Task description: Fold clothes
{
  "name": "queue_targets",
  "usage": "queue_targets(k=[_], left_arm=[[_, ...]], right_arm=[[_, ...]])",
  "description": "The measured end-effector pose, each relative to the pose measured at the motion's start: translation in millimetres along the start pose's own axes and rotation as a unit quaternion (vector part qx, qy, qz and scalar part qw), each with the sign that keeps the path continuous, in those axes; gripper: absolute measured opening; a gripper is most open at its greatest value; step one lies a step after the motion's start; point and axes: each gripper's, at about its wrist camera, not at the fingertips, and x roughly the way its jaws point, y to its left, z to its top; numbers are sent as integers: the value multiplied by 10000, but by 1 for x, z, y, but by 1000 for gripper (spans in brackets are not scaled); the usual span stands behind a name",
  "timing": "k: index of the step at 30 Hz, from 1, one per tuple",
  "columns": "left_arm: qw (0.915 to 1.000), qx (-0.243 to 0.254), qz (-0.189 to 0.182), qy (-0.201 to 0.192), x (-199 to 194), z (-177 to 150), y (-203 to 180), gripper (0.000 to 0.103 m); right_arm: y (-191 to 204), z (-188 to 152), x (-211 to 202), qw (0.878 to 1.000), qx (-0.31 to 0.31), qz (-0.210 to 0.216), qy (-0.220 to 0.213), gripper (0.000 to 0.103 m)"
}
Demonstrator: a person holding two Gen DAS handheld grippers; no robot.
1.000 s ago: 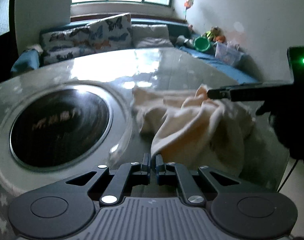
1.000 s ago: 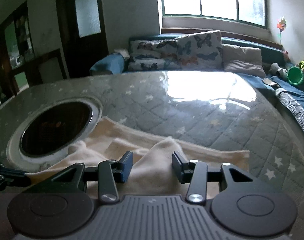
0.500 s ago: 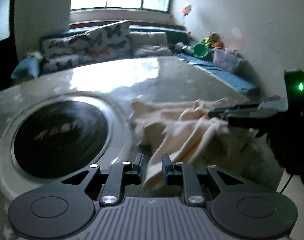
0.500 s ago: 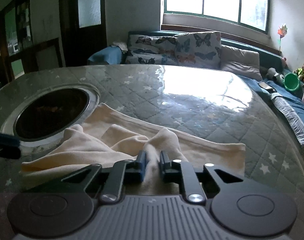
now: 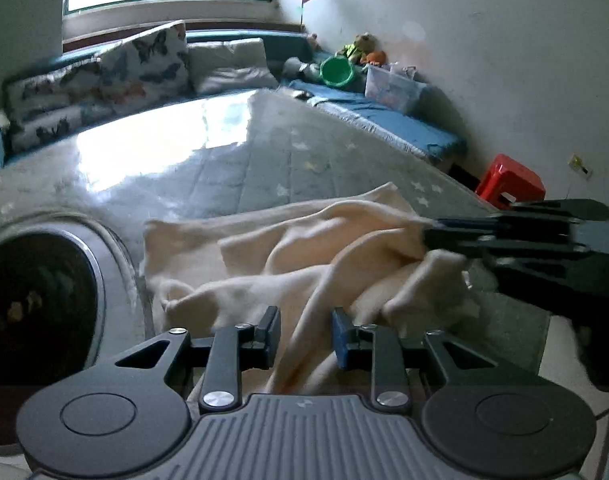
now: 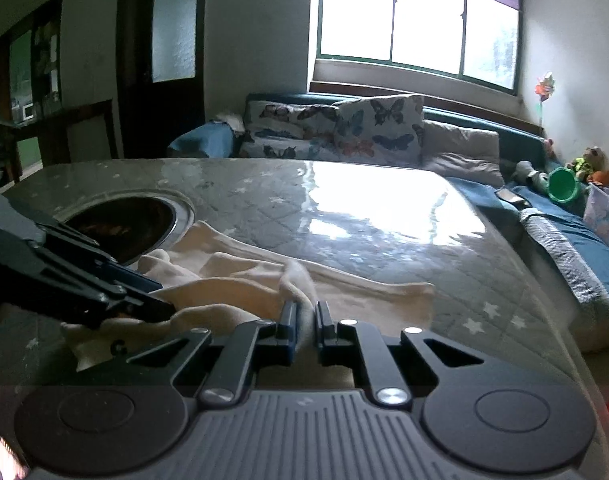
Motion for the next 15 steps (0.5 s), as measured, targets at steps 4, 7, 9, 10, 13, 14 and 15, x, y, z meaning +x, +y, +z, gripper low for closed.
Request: queue_targets(k=[4, 7, 9, 10, 13, 14, 15], left_arm=[[9998, -65, -20, -170, -6, -6, 5, 6], [9992, 4, 75, -391, -18, -9, 3, 5], [9985, 71, 174, -510, -28, -12, 1, 4], [9981, 109, 227, -571, -32, -13, 1, 4], [9964, 171, 465, -683, -42, -17, 2, 3], [9958, 148, 555, -716, -45, -18, 4, 2], [9950, 121, 644, -749, -48, -20, 7, 2]], right_arm=[[-9, -12, -17, 9999, 144, -70, -15, 8], [-13, -23, -29, 9997, 228, -99, -19, 8], [-13, -27, -35, 9996, 272, -106, -26, 7], [-13, -28, -37, 9995, 300, -104, -27, 6], [-19, -32, -42, 9989, 453, -114, -32, 5], [-20, -34, -42, 9987, 469, -183, -19, 4], [-22, -35, -42, 9986, 469, -224, 29, 4]])
